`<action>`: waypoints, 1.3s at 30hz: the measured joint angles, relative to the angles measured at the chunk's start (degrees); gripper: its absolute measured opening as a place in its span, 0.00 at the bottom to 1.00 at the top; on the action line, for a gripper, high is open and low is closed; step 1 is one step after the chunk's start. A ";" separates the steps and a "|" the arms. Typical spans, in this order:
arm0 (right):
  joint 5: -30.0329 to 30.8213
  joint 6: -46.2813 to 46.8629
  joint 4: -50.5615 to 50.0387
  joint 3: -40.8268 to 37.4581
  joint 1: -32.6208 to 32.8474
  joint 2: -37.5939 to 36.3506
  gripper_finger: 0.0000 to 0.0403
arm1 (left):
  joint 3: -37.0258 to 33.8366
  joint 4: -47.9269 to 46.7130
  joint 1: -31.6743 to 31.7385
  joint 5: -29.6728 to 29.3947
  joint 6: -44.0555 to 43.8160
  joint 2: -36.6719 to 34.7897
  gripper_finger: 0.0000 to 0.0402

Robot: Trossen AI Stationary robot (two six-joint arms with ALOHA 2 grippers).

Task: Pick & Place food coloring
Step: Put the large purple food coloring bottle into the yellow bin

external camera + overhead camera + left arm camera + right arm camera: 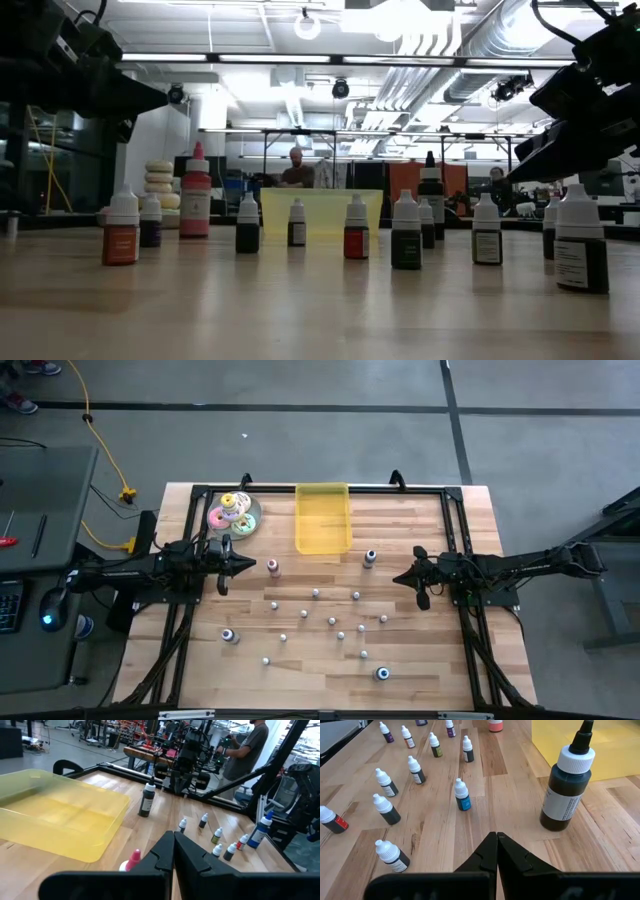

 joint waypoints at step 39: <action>0.00 0.00 0.02 0.01 0.02 0.02 0.00 | 23.38 -14.18 0.01 2.37 6.01 6.42 0.24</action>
